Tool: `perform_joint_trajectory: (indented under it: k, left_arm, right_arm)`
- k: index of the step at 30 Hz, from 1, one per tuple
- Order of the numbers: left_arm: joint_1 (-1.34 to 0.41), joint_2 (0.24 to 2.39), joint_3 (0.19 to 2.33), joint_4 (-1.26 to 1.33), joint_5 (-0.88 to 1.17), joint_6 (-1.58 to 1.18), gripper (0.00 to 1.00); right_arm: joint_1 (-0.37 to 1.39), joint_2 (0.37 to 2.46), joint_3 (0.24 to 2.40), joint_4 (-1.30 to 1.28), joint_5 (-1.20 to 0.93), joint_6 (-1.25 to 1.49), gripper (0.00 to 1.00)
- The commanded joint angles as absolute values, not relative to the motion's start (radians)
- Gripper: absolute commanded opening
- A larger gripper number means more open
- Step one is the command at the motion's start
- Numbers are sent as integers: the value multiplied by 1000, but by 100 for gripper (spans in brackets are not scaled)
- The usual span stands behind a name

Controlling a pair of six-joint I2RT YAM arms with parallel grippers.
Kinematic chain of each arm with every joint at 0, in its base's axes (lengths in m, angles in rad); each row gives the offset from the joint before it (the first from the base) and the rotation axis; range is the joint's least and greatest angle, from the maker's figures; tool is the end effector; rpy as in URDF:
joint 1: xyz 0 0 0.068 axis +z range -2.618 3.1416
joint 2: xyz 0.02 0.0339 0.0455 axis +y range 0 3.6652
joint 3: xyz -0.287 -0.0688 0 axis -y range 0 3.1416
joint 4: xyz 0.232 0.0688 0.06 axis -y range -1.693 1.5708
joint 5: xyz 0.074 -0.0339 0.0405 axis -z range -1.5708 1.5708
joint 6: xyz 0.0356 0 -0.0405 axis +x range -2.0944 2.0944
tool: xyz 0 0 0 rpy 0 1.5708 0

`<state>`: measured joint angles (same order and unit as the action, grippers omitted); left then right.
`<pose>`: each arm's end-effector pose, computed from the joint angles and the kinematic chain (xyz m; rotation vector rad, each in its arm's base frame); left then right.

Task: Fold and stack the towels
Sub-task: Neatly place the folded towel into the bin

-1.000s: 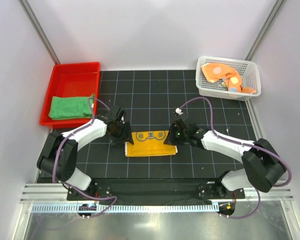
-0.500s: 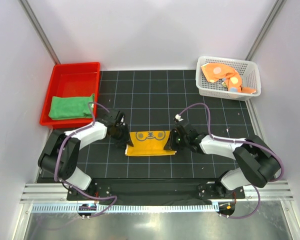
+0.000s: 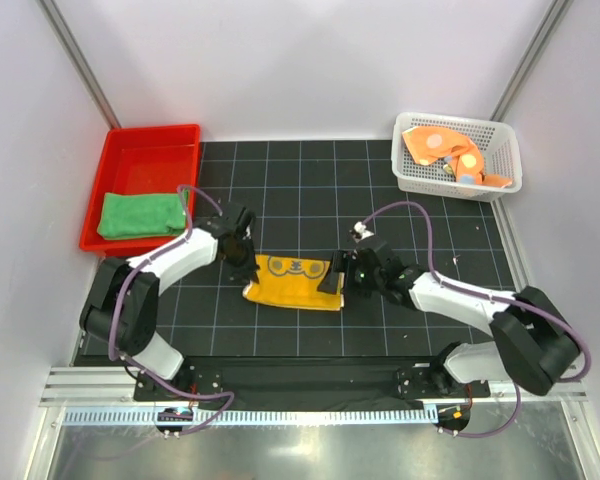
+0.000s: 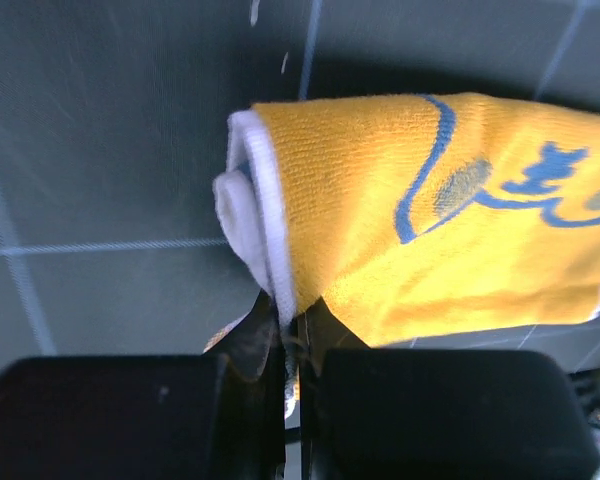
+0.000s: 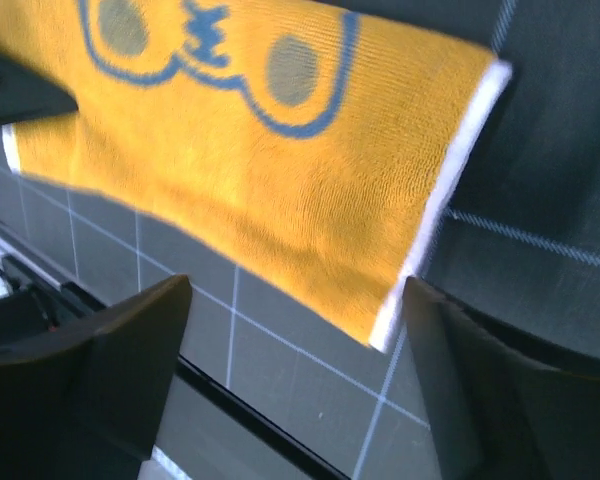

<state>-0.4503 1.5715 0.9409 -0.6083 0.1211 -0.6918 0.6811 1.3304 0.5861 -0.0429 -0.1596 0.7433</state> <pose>0.2489 -0.1251 0.2088 -0.3200 2.8817 -0.4103 0.1829 0.1555 0.2019 -0.0049 2.5228 0.8334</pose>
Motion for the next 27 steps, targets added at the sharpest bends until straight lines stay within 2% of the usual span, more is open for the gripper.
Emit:
perform_joint_trajectory:
  k: [1, 7, 14, 19, 27]
  left_arm:
    - [-449, 1572, 1112, -776, -49, -620, 0]
    - [-446, 1637, 1395, -975, -227, -516, 0]
    - [-399, 1838, 1756, -1195, -481, -356, 0]
    - [-305, 1914, 1893, -1278, -521, -293, 0]
    - [-95, 1959, 1957, -1229, -554, -230, 0]
  right_arm:
    - [687, 1223, 666, -103, -121, 723, 99]
    - [687, 1154, 761, -218, -66, 701, 100]
    - [684, 1164, 854, -264, -52, 647, 100]
    - [681, 1218, 891, -273, -49, 611, 100]
    - [669, 1290, 911, -232, -83, 577, 100]
